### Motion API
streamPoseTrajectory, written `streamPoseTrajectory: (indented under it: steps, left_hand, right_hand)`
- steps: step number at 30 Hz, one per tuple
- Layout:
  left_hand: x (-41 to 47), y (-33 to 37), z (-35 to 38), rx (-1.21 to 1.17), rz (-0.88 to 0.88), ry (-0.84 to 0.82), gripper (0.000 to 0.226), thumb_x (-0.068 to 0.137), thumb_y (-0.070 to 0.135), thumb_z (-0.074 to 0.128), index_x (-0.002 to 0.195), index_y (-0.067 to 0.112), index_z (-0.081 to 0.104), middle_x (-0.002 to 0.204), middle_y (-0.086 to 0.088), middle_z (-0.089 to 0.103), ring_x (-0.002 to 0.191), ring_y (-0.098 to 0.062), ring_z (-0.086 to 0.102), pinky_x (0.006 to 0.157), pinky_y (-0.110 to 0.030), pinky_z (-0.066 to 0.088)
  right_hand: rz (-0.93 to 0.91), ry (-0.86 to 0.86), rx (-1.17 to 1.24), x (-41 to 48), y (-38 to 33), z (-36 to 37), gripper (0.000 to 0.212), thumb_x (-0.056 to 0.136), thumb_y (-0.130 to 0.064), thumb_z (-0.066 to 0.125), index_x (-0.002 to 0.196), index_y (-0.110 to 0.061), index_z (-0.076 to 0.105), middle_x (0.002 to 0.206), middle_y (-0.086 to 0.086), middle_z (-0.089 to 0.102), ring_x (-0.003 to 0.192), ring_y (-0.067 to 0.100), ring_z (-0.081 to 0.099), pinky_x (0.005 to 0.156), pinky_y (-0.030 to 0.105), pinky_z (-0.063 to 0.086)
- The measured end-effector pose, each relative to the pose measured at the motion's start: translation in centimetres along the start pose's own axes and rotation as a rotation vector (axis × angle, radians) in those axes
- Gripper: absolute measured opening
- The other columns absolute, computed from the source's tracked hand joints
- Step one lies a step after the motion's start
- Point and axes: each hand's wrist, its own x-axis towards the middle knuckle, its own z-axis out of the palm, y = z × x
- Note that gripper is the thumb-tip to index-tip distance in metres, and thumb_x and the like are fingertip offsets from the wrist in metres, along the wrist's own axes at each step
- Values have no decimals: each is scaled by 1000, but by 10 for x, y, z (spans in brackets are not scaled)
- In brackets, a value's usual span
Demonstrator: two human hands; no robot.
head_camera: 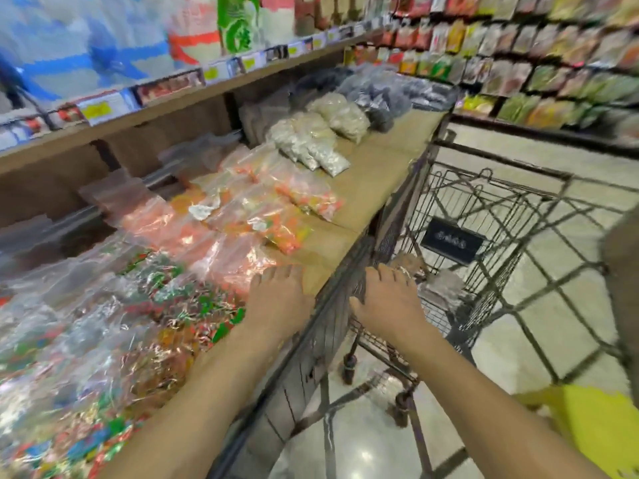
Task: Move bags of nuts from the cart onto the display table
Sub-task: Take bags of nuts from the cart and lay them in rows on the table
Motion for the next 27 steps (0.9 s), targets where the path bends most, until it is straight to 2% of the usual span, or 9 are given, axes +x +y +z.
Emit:
streamPoseTrajectory:
  steps: [3, 8, 13, 16, 19, 24, 27]
  left_hand:
    - [32, 28, 5, -18, 77, -40, 57, 105, 40, 49, 155, 13, 45, 158, -11, 50, 147, -34, 42, 122, -49, 33]
    - [94, 68, 17, -19, 201, -54, 54, 103, 45, 48, 149, 17, 50, 150, -7, 57, 140, -31, 49, 117, -49, 40]
    - [160, 101, 11, -27, 297, -109, 60, 107, 42, 48, 159, 15, 39, 164, -5, 44, 152, -27, 38, 126, -47, 30]
    - [204, 112, 13, -56, 352, -140, 65, 106, 41, 51, 162, 12, 35, 164, -7, 44, 152, -28, 37, 126, -49, 30]
    - [245, 123, 16, -53, 418, -152, 60, 105, 40, 52, 157, 12, 43, 158, -7, 52, 146, -27, 46, 121, -49, 38]
    - [289, 148, 16, -42, 513, -181, 55, 105, 39, 53, 153, 13, 48, 154, -6, 56, 143, -27, 50, 119, -45, 41]
    - [310, 162, 23, -43, 536, -207, 57, 106, 40, 51, 156, 13, 44, 155, -6, 53, 145, -27, 47, 120, -44, 40]
  right_hand:
    - [80, 2, 35, 10, 29, 0, 66, 105, -53, 48, 156, -13, 37, 161, 13, 39, 149, 37, 34, 124, 57, 28]
    - [210, -9, 50, 42, 71, -2, 69, 105, -53, 47, 160, -12, 34, 167, 15, 33, 154, 38, 29, 127, 58, 22]
    - [338, 3, 70, 87, 105, -12, 72, 105, -52, 51, 162, -12, 31, 170, 14, 27, 160, 36, 19, 129, 60, 18]
    - [387, 19, 74, 118, 122, -18, 68, 104, -52, 51, 159, -14, 35, 165, 14, 37, 156, 38, 28, 128, 59, 23]
    - [441, 24, 70, 145, 136, -21, 69, 103, -54, 50, 158, -16, 36, 160, 13, 42, 150, 37, 37, 125, 59, 29]
    - [538, 25, 77, 170, 156, -26, 68, 104, -52, 49, 159, -14, 35, 157, 10, 45, 146, 32, 42, 124, 54, 32]
    - [590, 11, 85, 179, 170, -27, 68, 106, -47, 47, 162, -15, 29, 160, 11, 43, 148, 33, 39, 126, 53, 29]
